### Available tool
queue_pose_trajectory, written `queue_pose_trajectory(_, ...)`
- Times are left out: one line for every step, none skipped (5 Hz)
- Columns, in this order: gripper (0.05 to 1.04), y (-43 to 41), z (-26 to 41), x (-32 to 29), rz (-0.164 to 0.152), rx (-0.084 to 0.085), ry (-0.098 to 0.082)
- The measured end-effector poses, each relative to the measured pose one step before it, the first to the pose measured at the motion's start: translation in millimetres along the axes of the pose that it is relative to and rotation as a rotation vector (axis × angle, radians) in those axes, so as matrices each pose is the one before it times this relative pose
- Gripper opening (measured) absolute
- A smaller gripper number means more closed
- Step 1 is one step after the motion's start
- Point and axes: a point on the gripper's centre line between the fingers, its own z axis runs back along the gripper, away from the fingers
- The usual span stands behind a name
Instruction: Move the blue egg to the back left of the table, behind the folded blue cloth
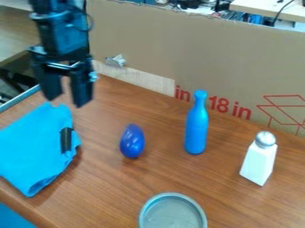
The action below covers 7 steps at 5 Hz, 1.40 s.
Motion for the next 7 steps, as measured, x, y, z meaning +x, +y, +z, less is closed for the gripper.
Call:
queue_pose_trajectory(1.0, -29.29, -1.57, 20.88, 0.0062, 0.0153, 0.0067)
queue_pose_trajectory(1.0, -13.29, -21.77, 11.87, 0.0271, 0.0669, 0.0345)
queue_pose_trajectory(1.0, -1.35, -23.21, 12.54, 0.0577, 0.0491, 0.0128)
queue_pose_trajectory(1.0, 4.05, -14.17, 8.15, 0.0399, 0.0267, 0.0028)
queue_pose_trajectory(1.0, 1.02, -6.11, 6.83, 0.0367, -0.01, -0.034)
queue_pose_trajectory(1.0, 1.8, -18.51, -1.37, 0.0711, -0.0145, -0.0222)
queue_pose_trajectory(1.0, -2.63, -25.73, -4.31, 0.0593, -0.0115, 0.0038)
